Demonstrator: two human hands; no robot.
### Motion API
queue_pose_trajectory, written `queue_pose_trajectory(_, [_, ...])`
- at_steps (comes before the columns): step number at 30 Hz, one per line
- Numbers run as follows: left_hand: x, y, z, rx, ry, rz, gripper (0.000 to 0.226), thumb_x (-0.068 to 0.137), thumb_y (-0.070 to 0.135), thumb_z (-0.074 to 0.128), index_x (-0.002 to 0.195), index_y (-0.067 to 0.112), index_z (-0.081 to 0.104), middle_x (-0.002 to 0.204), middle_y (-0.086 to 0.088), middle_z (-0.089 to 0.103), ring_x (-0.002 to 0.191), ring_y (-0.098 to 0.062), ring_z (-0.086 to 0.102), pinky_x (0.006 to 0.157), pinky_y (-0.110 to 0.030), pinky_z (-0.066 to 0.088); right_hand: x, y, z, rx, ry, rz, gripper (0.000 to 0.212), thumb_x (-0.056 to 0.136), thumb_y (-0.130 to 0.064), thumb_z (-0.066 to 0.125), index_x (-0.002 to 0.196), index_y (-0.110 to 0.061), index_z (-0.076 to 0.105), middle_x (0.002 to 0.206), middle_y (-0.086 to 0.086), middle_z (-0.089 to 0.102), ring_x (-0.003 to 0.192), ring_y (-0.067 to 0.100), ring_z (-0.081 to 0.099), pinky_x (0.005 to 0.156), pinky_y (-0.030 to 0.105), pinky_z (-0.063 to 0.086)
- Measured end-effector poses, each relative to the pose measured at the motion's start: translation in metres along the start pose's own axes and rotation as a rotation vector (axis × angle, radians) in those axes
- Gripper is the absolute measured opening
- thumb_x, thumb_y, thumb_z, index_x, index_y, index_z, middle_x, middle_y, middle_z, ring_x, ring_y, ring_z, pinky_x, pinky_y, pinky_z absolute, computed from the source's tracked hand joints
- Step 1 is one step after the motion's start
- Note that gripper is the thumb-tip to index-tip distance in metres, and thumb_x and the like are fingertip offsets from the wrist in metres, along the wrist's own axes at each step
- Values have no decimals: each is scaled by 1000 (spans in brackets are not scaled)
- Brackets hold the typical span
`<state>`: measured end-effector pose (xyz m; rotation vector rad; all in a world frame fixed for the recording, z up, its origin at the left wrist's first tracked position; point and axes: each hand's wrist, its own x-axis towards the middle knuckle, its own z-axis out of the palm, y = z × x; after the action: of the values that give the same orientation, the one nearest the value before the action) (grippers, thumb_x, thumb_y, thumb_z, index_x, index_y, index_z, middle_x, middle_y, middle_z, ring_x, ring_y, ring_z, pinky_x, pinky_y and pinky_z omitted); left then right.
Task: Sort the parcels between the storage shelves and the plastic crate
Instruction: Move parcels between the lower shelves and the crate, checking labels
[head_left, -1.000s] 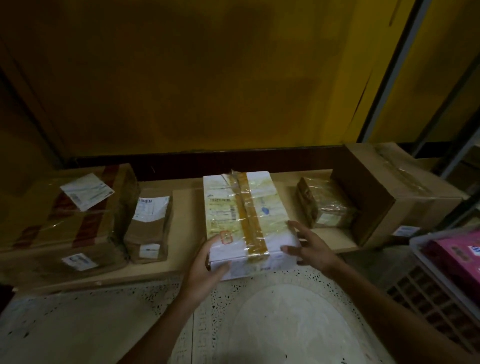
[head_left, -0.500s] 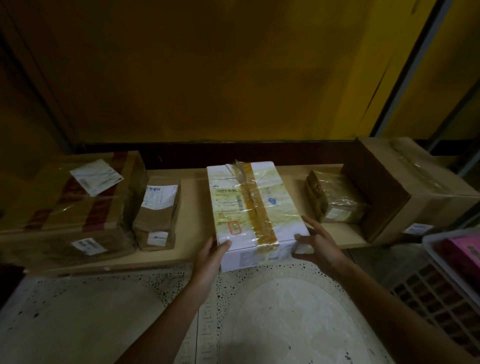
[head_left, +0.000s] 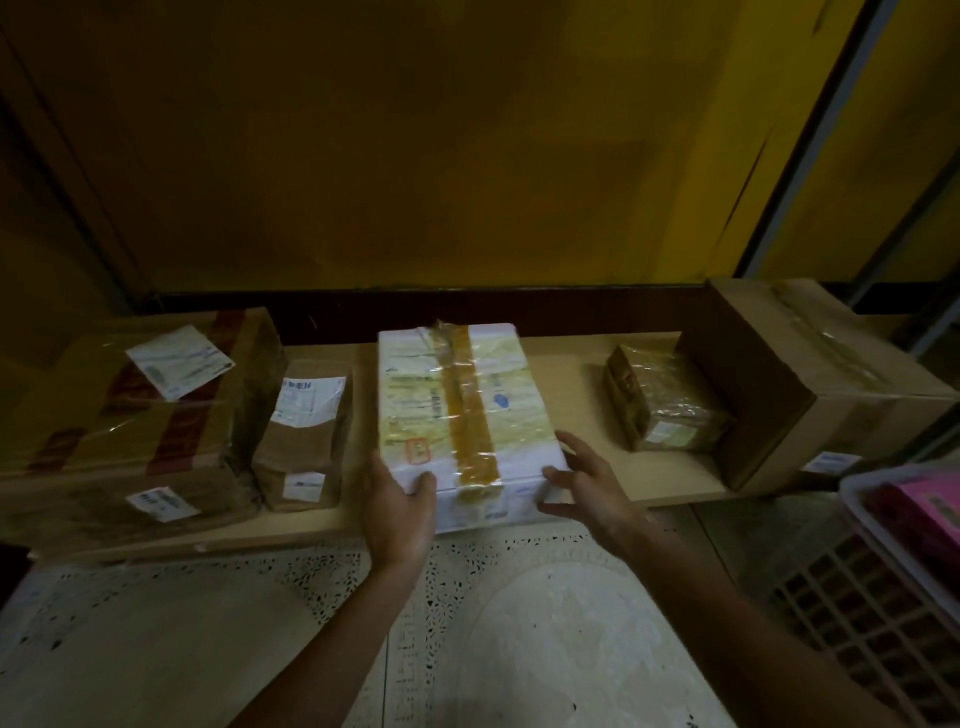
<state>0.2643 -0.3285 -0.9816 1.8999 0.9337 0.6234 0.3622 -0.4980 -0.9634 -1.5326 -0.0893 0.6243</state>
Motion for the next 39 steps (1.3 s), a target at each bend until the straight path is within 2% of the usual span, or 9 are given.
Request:
queue_pose_trajectory(2, [3,-5,-2,306,60,141,64,86,20,56,143,18,28,151,-15,23,138,-34,20,104,-53,29,5,-1,18,-135,-87,-29,45,93,-7,51,135,-21,40,131,10,53,113,31,56,87,45,53])
queue_pose_trajectory(5, [13,-16,-5,668,-49,278,49,92,28,43,140,30,33,156,-5,13,143,-28,1,108,-66,7,16,-3,21,-372,-131,-67,47,93,-25,54,138,-23,39,133,7,54,114,24,55,86,36,52])
queue_pose_trajectory(11, [28,-24,-12,731,-161,331,65,84,67,19,139,35,31,157,4,10,144,-21,-2,108,-63,-3,38,-13,-80,-994,495,-346,67,85,-23,65,143,-15,32,149,13,30,136,32,31,111,48,31])
queue_pose_trajectory(15, [23,0,-5,944,-149,358,54,93,45,28,143,27,24,157,-1,5,144,-26,-7,106,-71,-1,51,-20,-143,-1196,450,-84,90,83,-32,68,150,-28,8,157,19,-2,143,39,6,115,53,14])
queue_pose_trajectory(20, [-8,44,41,666,-323,668,56,88,24,47,141,22,31,156,-3,14,144,-19,4,115,-36,-1,50,-14,-154,-1389,396,-94,84,83,-31,66,147,-36,12,152,17,13,139,37,17,112,54,21])
queue_pose_trajectory(26, [-26,67,106,604,-587,605,59,87,27,51,141,20,28,152,-3,23,138,-18,21,115,-35,16,46,-6,-146,-1096,299,-288,73,82,-16,68,140,-37,29,147,13,15,134,34,30,110,48,35])
queue_pose_trajectory(30, [-34,70,127,456,-721,502,68,86,24,55,144,19,20,153,-2,18,139,-18,20,111,-37,27,56,-7,-153,-825,186,-146,89,82,-18,69,148,-37,13,156,15,3,139,37,23,112,53,29])
queue_pose_trajectory(34, [-30,74,127,248,-723,283,88,82,21,64,147,22,4,156,-3,8,141,-20,17,112,-38,26,48,0,-154,-683,170,-297,55,95,-13,49,145,-23,30,142,8,46,120,15,50,99,27,41])
queue_pose_trajectory(39, [-29,80,118,141,-642,307,113,69,12,76,145,31,-5,156,-1,11,141,-21,15,110,-44,30,27,-24,-176,-742,46,-302,43,96,-28,48,139,-31,42,119,-1,58,88,-6,56,62,3,46])
